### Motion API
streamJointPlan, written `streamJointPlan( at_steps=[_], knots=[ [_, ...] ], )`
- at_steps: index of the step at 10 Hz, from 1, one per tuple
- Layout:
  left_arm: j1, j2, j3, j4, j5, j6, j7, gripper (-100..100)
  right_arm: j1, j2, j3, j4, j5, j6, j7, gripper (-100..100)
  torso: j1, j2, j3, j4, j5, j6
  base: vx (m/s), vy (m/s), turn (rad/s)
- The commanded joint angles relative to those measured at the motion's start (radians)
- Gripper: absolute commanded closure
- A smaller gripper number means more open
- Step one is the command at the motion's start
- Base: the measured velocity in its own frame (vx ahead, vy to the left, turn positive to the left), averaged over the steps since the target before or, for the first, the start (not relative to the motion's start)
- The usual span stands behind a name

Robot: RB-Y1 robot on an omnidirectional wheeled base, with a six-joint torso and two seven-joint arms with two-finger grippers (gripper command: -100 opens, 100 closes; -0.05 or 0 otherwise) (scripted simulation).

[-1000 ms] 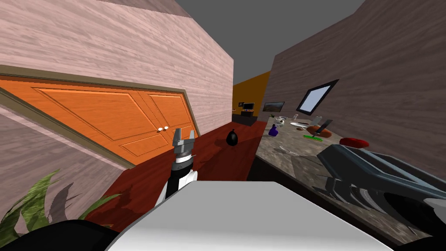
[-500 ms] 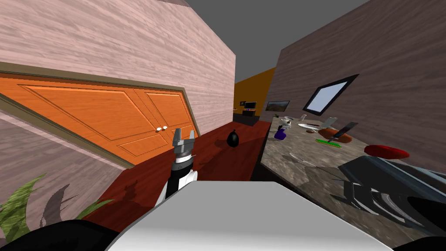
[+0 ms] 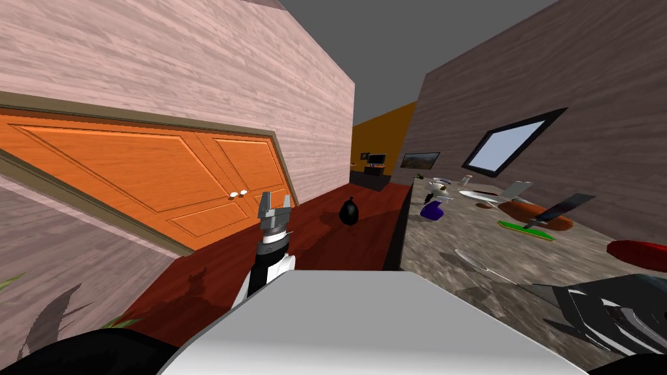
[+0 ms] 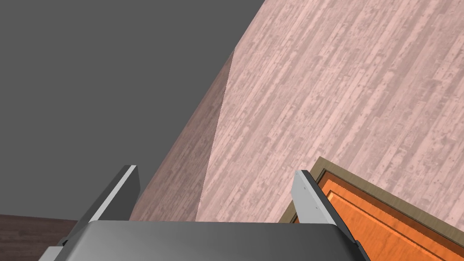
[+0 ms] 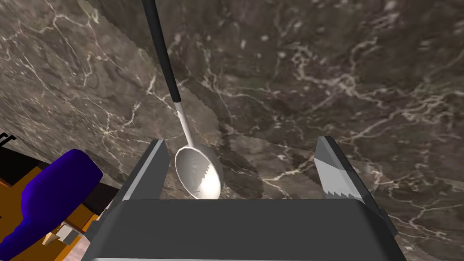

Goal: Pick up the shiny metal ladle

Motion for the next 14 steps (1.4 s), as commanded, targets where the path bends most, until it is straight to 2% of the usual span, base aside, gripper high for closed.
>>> streamJointPlan(
  at_steps=[1,2,3,4,5,7,8,12,13,14],
  knots=[
    [0.000,0.000,0.000,0.000,0.000,0.000,0.000,0,-0.013,-0.003,0.031,0.020,0.024,0.003,0.005,-100,0.000,0.000,0.000,0.000,0.000,0.000,0.222,-0.102,0.021],
    [0.000,0.000,0.000,0.000,0.000,0.000,0.000,0,-0.008,-0.005,0.047,0.024,0.036,0.009,0.010,-100,0.000,0.001,0.001,0.000,0.000,0.000,0.241,-0.089,0.027],
    [0.000,0.000,0.000,0.000,0.000,0.000,0.000,0,-0.008,-0.003,0.035,0.020,0.027,0.007,0.008,-100,0.000,0.001,0.001,0.000,0.000,0.000,0.110,-0.039,0.013],
    [0.000,0.000,0.000,0.000,0.000,0.000,0.000,0,-0.009,-0.003,0.037,0.022,0.029,0.006,0.009,0,0.003,0.007,0.004,0.001,0.000,0.000,0.020,-0.008,0.005],
    [0.000,0.000,0.000,0.000,0.000,0.000,0.000,0,-0.016,0.026,0.047,0.027,0.035,0.025,0.018,-100,0.005,0.013,0.008,0.003,0.001,0.001,0.022,-0.018,0.088],
    [0.000,0.000,0.000,0.000,0.000,0.000,0.000,0,-0.030,0.031,0.055,0.034,0.042,0.023,0.015,-100,0.005,0.016,0.009,0.004,0.001,0.001,0.016,-0.024,0.041],
    [0.000,0.000,0.000,0.000,0.000,0.000,0.000,0,-0.032,0.034,0.056,0.036,0.043,0.023,0.017,100,0.006,0.017,0.010,0.004,0.001,0.001,0.000,0.000,0.000],
    [0.000,0.000,0.000,0.000,0.000,0.000,0.000,0,-0.032,0.033,0.056,0.036,0.043,0.023,0.017,100,0.007,0.018,0.011,0.004,0.001,0.001,0.000,0.000,0.000],
    [0.000,0.000,0.000,0.000,0.000,0.000,0.000,0,-0.032,0.033,0.056,0.036,0.043,0.023,0.017,0,0.007,0.018,0.011,0.004,0.001,0.001,0.000,0.000,0.000],
    [0.000,0.000,0.000,0.000,0.000,0.000,0.000,0,-0.045,0.014,0.028,0.047,0.048,0.022,0.020,-100,0.007,0.018,0.011,0.004,0.001,0.001,-0.067,0.132,0.003]
  ],
)
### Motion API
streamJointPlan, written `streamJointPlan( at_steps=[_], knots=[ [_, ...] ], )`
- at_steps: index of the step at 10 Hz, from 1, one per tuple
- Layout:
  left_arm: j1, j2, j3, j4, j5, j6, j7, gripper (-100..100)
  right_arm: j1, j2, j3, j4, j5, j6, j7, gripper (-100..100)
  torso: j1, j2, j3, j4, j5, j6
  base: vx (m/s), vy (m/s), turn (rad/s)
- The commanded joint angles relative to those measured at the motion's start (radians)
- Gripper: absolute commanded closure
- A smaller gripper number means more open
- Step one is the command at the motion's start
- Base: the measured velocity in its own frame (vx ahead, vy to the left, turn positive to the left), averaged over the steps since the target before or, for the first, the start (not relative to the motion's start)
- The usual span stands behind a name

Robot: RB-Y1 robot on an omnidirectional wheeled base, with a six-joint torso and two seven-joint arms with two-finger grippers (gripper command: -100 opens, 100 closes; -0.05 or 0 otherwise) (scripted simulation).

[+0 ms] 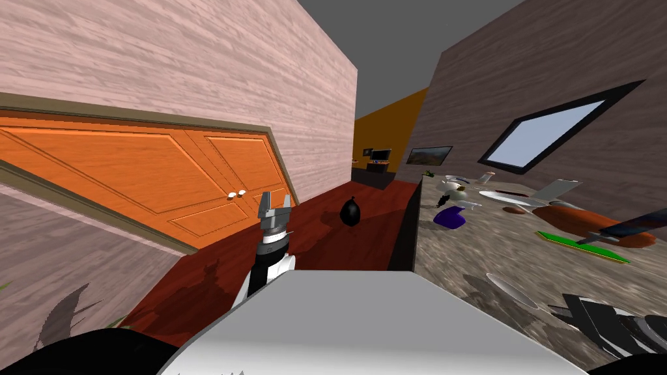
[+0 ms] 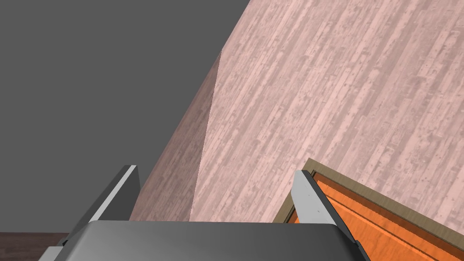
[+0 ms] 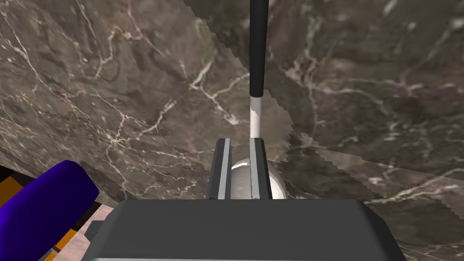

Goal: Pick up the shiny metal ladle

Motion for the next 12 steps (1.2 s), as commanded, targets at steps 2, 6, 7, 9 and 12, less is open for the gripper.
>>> streamJointPlan(
  at_steps=[2,6,7,9,12],
  knots=[
    [0.000,0.000,0.000,0.000,0.000,0.000,0.000,0,-0.047,-0.009,-0.039,0.029,0.019,-0.013,0.013,-100,0.005,0.001,0.001,0.000,0.002,0.000,-0.063,0.209,0.026],
    [0.000,0.000,0.000,0.000,0.000,0.000,0.000,0,-0.094,-0.009,-0.099,0.022,0.045,-0.007,0.042,-100,0.005,0.001,0.001,0.001,0.002,0.000,-0.064,0.165,0.065],
    [0.000,0.000,0.000,0.000,0.000,0.000,0.000,0,-0.105,-0.008,-0.110,0.020,0.051,-0.004,0.051,-100,0.002,0.001,0.001,0.000,0.001,0.000,-0.044,0.103,0.049],
    [0.000,0.000,0.000,0.000,0.000,0.000,0.000,0,-0.127,-0.004,-0.132,0.013,0.062,0.006,0.070,-100,-0.001,0.000,0.000,0.000,0.000,0.000,-0.050,0.083,0.072],
    [0.000,0.000,0.000,0.000,0.000,0.000,0.000,0,-0.161,0.006,-0.160,0.002,0.079,0.029,0.106,-100,-0.004,0.002,0.001,0.000,0.000,0.000,-0.076,0.059,0.074]
  ],
)
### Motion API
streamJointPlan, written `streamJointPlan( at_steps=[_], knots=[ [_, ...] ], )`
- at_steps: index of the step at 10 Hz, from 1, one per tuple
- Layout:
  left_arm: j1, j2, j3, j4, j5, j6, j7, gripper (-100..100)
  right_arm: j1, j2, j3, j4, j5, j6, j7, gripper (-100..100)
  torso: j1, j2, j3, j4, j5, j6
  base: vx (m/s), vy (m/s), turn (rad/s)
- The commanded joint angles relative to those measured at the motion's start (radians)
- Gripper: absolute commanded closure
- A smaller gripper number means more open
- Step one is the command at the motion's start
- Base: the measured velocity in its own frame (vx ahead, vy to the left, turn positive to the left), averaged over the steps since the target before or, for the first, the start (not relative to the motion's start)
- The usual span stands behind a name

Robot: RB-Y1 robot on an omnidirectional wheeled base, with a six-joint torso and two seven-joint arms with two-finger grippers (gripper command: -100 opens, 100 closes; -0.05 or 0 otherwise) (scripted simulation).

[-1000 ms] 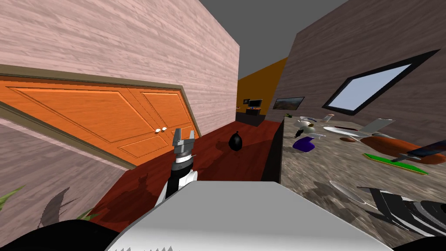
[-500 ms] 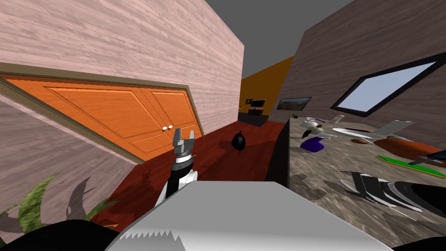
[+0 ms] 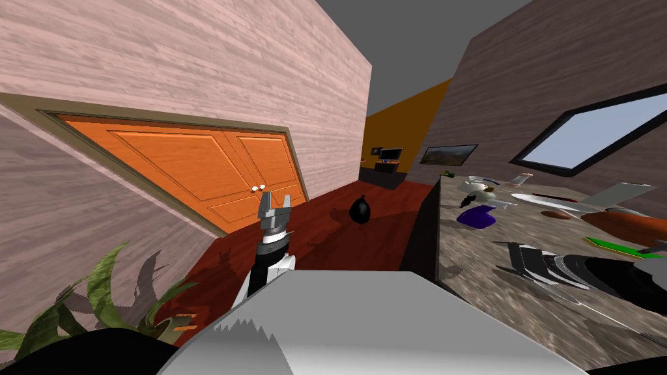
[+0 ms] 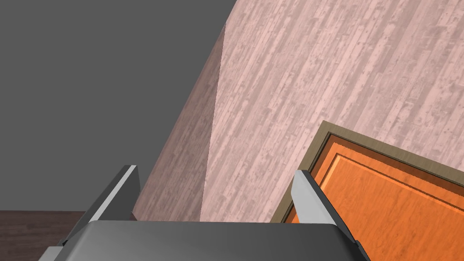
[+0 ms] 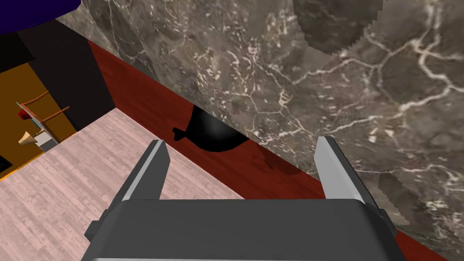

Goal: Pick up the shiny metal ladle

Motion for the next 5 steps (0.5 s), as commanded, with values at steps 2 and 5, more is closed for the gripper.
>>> streamJointPlan(
  at_steps=[2,5],
  knots=[
    [0.000,0.000,0.000,0.000,0.000,0.000,0.000,0,-0.019,0.008,-0.030,-0.014,0.007,0.027,0.036,-100,-0.001,0.002,0.001,0.001,0.000,0.000,-0.125,0.044,0.075],
    [0.000,0.000,0.000,0.000,0.000,0.000,0.000,0,-0.076,0.050,-0.053,-0.021,0.016,0.096,0.100,-100,-0.005,0.002,0.001,0.001,-0.001,0.001,-0.119,-0.017,0.086]
  ],
)
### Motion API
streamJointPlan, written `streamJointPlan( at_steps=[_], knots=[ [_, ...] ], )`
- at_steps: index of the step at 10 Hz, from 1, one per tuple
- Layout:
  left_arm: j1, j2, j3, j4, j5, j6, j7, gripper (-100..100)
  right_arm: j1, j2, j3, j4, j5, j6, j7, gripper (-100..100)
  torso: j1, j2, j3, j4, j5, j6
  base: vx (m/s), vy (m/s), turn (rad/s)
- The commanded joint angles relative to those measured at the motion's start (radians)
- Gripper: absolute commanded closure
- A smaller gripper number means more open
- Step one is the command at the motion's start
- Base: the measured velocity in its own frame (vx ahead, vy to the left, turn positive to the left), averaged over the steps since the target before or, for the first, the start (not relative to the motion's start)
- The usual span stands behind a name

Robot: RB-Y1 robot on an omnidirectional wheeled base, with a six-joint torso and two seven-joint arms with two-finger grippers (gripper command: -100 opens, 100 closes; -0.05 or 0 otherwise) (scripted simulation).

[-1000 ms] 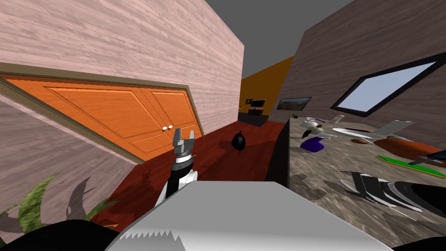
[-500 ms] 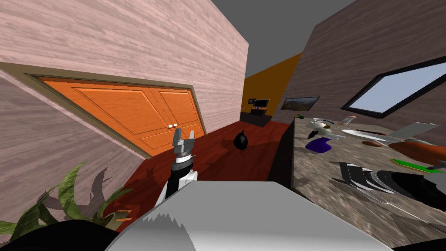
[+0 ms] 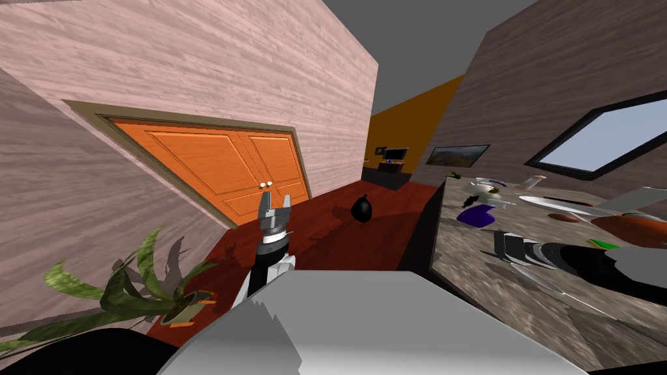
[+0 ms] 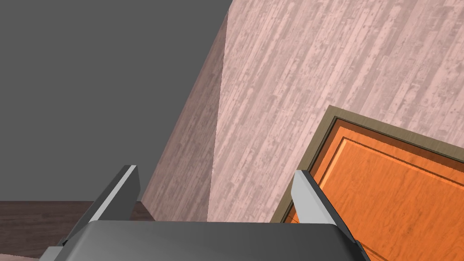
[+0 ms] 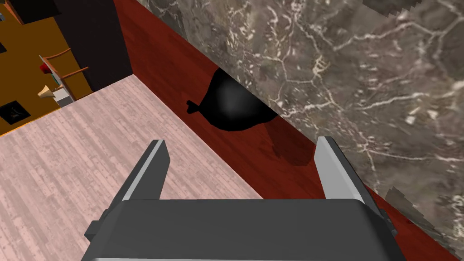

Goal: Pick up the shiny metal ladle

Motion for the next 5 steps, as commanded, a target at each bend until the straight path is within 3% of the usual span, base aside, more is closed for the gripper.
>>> streamJointPlan(
  at_steps=[1,5],
  knots=[
    [0.000,0.000,0.000,0.000,0.000,0.000,0.000,0,-0.025,0.021,-0.004,-0.001,0.002,0.035,0.028,-100,0.000,0.000,0.000,0.000,0.000,0.000,-0.140,-0.065,0.065],
    [0.000,0.000,0.000,0.000,0.000,0.000,0.000,0,-0.066,0.079,0.001,0.003,-0.008,0.119,0.085,-100,-0.004,-0.001,0.000,0.000,-0.001,0.000,-0.119,-0.084,0.046]
  ],
)
